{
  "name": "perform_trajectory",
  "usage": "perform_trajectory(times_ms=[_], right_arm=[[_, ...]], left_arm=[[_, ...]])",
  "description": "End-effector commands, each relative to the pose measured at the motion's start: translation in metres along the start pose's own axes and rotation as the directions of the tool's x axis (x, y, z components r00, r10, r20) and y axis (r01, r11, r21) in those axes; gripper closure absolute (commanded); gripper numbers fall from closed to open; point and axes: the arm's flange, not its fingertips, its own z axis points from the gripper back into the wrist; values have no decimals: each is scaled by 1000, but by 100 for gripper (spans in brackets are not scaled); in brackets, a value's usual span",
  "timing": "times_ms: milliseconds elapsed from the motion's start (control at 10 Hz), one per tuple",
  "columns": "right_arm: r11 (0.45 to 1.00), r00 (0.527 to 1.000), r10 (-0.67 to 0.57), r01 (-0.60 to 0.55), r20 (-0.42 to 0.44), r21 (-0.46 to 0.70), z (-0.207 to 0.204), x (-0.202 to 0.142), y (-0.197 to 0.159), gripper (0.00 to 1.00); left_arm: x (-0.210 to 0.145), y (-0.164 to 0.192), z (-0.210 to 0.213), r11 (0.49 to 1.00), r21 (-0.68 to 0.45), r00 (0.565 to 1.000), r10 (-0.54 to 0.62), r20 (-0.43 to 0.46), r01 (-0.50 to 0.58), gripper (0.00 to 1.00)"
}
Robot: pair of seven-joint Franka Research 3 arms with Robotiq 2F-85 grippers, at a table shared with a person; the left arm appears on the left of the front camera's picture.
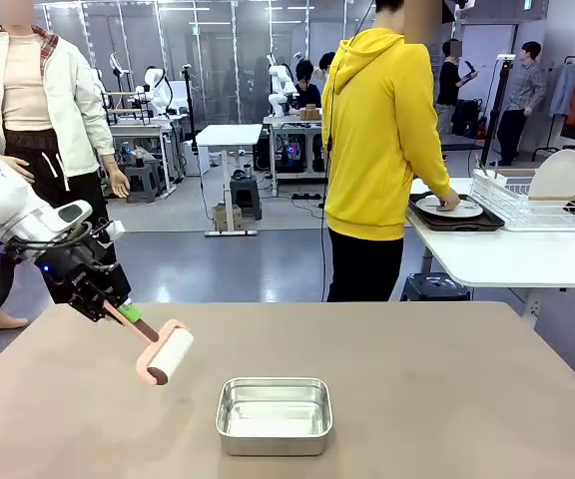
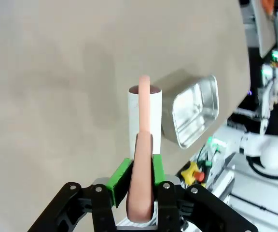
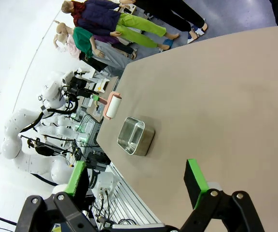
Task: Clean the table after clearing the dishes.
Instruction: When the right (or left) Handle tray is removed, use the right hand (or left hand) to clean the right (or left) side of the table with the Lint Roller.
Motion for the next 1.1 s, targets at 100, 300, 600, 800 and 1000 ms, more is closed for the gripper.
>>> perform_trajectory(times_ms=[100, 300, 600, 800, 1000], right_arm=[[1000, 1000, 16, -16, -9, 0, 0, -1, 1, 0], [1000, 1000, 16, -16, -9, 0, 0, -1, 1, 0], [1000, 1000, 16, -16, -9, 0, 0, -1, 1, 0], [1000, 1000, 16, -16, -9, 0, 0, -1, 1, 0], [1000, 1000, 16, -16, -9, 0, 0, -1, 1, 0]], left_arm=[[6, -3, 4, 999, -19, 998, -36, -49, 35, 90], [6, -3, 4, 999, -19, 998, -36, -49, 35, 90], [47, 0, -26, 995, -49, 995, 87, 52, -84, 77], [67, 21, -37, 969, -129, 971, 223, 81, -212, 77], [75, 41, -53, 958, -149, 966, 253, 49, -243, 77]])
